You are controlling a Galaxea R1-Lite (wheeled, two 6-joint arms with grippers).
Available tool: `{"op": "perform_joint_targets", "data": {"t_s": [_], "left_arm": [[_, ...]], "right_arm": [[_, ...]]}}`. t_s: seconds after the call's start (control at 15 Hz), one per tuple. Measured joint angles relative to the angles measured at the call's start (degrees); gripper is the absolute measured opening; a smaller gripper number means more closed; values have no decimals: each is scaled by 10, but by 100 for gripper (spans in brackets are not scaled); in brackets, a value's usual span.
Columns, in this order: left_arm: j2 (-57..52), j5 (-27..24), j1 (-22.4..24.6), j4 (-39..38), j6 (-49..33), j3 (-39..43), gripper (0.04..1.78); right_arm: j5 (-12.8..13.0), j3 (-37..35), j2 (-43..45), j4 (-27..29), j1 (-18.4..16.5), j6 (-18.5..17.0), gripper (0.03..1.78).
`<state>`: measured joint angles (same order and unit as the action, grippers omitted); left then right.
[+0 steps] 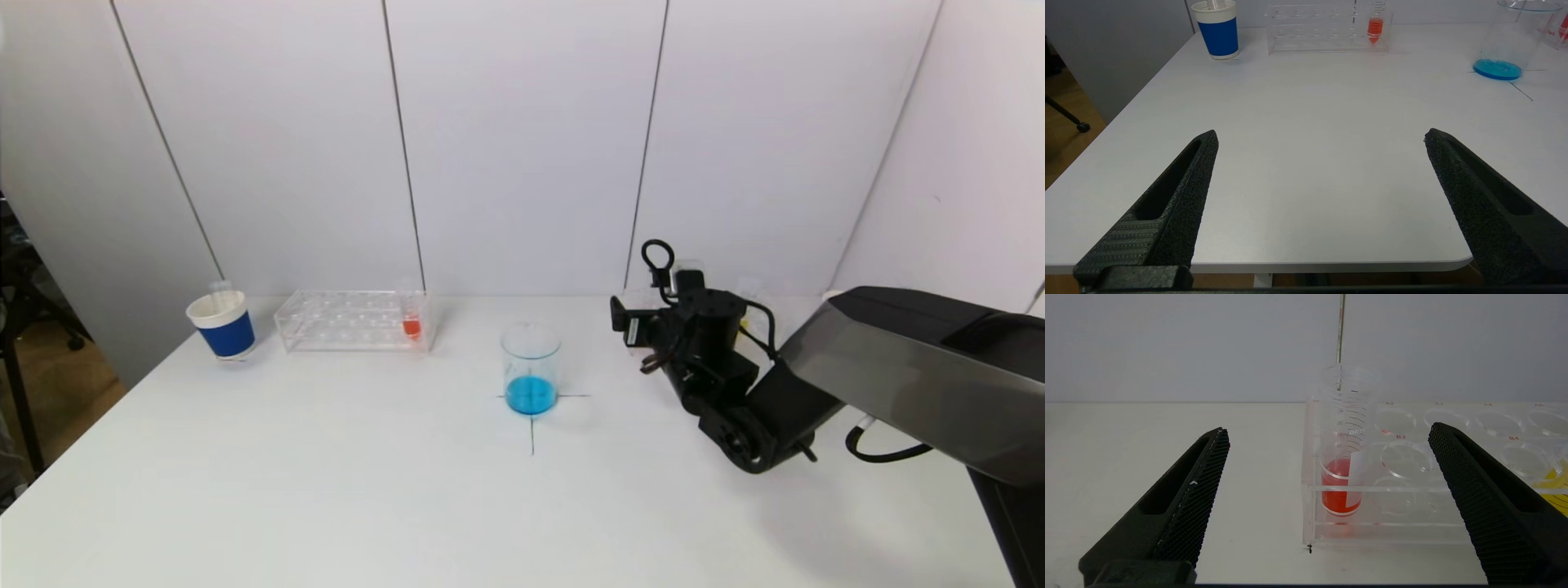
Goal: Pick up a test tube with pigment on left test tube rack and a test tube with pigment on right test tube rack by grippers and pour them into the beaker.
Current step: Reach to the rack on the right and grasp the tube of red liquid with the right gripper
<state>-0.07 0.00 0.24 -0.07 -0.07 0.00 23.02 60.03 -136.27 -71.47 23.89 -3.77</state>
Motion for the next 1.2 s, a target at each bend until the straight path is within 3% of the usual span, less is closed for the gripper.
{"op": "perform_joint_targets", "data": {"t_s": [1.2], "left_arm": [[0, 0, 0, 0, 0, 0, 176]], "right_arm": [[-3, 36, -22, 7, -10, 3, 177]]}}
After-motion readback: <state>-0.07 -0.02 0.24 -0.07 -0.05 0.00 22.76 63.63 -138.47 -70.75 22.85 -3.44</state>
